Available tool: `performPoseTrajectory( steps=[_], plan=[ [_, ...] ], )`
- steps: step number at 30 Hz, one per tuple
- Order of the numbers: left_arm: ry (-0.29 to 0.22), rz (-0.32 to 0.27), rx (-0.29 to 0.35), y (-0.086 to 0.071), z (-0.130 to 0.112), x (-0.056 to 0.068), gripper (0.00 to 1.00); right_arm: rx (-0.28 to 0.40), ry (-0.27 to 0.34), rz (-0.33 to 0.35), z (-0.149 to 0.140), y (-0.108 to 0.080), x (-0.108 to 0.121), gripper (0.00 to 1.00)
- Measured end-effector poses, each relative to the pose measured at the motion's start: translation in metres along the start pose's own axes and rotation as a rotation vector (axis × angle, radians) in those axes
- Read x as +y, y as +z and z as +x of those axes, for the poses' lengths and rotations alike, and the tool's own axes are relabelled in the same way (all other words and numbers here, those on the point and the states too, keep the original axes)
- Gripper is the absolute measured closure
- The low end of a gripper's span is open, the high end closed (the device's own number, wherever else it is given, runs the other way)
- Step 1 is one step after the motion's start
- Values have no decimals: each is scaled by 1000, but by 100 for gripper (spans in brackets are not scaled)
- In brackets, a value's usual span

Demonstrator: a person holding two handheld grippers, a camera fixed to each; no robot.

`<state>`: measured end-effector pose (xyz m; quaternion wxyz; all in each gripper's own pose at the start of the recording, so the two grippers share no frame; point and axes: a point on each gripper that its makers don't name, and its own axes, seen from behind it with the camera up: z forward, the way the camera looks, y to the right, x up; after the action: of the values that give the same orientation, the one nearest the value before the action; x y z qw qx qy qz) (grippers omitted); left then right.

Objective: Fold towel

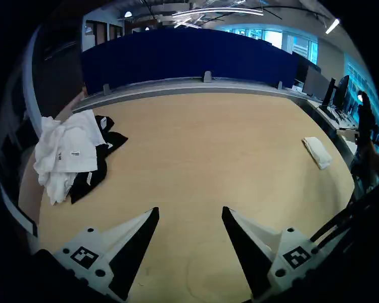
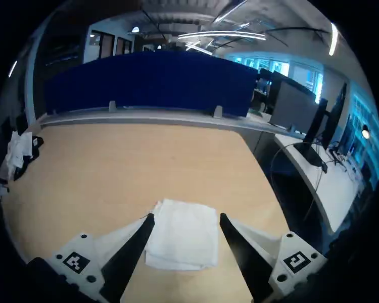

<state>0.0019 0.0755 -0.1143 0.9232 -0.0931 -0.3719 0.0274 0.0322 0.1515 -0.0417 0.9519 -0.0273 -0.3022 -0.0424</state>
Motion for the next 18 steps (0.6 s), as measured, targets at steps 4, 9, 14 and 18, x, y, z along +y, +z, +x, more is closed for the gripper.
performPoseTrajectory(
  steps=[4, 9, 14, 18],
  plan=[
    [-2, -1, 24, 1, 8, -1, 8, 75, 35, 15, 21, -5, -17, 0],
    [3, -2, 70, 3, 24, -2, 8, 176, 85, 43, 49, -17, -43, 0],
    [2, -2, 149, 4, 48, -5, 8, 315, 112, 80, 84, -40, -77, 0],
    [-17, 3, 217, 5, 68, -11, 8, 408, 116, 107, 108, -60, -107, 0]
  ],
)
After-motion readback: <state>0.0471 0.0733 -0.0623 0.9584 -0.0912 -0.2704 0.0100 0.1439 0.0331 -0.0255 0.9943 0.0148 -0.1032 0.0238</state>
